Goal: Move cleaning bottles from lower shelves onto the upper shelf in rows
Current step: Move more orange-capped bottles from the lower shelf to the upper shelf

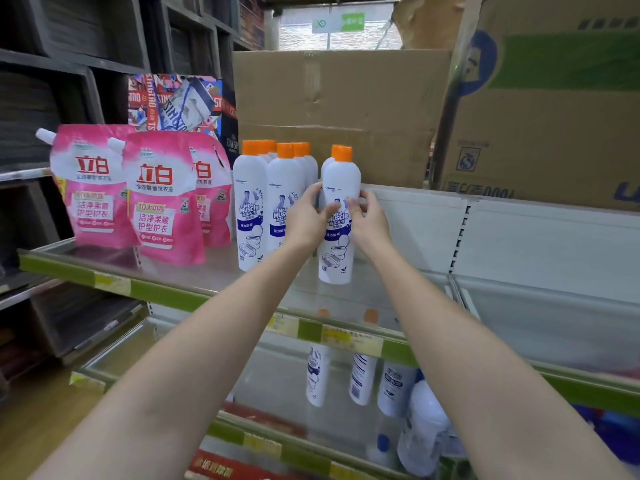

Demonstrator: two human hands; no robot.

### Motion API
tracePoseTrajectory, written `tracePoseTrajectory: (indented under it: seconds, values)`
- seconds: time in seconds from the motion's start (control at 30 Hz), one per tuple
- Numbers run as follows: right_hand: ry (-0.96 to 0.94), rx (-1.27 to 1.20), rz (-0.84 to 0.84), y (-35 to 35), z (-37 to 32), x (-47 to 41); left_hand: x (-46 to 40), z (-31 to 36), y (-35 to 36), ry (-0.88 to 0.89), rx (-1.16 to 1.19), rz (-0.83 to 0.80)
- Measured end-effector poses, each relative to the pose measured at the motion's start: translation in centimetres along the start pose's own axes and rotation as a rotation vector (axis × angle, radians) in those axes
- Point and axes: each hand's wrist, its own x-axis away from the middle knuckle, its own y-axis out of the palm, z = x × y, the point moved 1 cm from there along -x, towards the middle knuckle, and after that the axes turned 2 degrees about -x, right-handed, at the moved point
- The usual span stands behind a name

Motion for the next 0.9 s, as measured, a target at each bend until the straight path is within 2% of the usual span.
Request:
tracePoseTrajectory:
  seconds: [0.13,0.27,0.37,0.6,0.77,0.9]
  values:
    - [-0.008,0.119,0.034,0.4,0.2,-1.2,-0.4,-0.1,1.2,0.023,-0.124,0.028]
    - [0.006,0.156,0.057,1.0,0.1,-1.6,-0.4,0.0,1.3,0.085,-0.410,0.024]
    - [0.029,0.193,0.059,1.6,-0.2,-1.9,0.1,-0.2,1.2,0.100,-0.529,-0.016]
    - [0.071,0.215,0.019,1.5,-0.8,-2.1,2.2,-3.4,1.8,0.107,-0.483,-0.055]
    - [0.086,0.225,0.011,1.7,-1.1,-1.4,4.0,-4.5,2.4,0.107,-0.548,-0.082]
    - [0.063,0.297,-0.057,1.4,-1.1,-0.6,4.7,-4.8,2.5,0.090,-0.592,-0.135]
